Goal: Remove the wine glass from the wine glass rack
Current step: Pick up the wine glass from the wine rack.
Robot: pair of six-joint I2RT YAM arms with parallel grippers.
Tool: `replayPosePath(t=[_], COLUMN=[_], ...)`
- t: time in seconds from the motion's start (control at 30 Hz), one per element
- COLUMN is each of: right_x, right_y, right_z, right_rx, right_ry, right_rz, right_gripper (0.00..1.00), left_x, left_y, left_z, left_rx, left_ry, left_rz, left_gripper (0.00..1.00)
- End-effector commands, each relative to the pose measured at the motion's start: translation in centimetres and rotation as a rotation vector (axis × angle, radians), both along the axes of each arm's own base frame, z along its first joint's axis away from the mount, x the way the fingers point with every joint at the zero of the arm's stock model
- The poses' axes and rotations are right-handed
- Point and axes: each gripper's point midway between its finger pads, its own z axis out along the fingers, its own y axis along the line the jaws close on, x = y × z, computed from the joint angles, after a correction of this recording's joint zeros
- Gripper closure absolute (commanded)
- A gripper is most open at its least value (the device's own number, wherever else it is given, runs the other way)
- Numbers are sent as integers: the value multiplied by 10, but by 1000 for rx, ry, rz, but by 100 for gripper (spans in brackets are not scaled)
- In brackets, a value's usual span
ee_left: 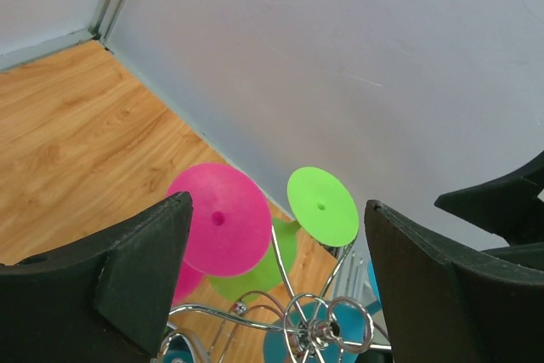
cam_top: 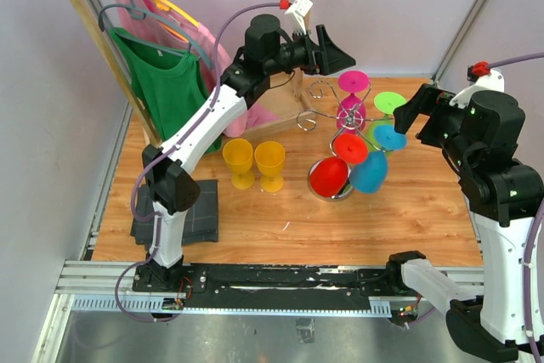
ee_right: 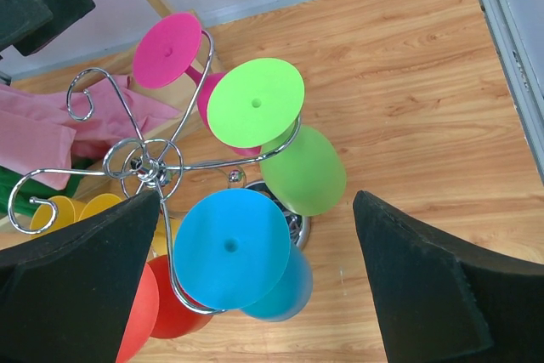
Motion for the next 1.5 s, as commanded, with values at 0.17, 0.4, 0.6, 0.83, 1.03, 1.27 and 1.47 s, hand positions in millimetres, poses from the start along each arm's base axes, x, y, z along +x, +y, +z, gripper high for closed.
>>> replayPosePath(t=[0.17,0.4,0.6,0.83,1.03,1.27,1.47], right_x=[-5,-6,-6,-3,-2,0,2], right_y=[-5,-5,-4,-1,0,1,2], right_z=[-6,-6,-6,-8,-8,-11,-12], right_rx=[11,21,25,32,36,41,44], right_ry=[13,12,13,22,22,27,27], right_rz=[-30,-30,-27,-20,-16,-11,-8], right_gripper=[1,1,1,2,1,1,1], left_x=[21,20,27,31,28,24,21], left_y=[1,-2,2,5,3,1,1], left_z=[-26,-30,-41,-57,-58,-59,-63], left_rx=[-6,-38,-32,-22,-39,-55,-53], left_ry=[117,192,223,273,307,337,355], left_rz=[49,30,40,34,10,-12,-22], left_gripper=[14,14,15,17,18,26,27])
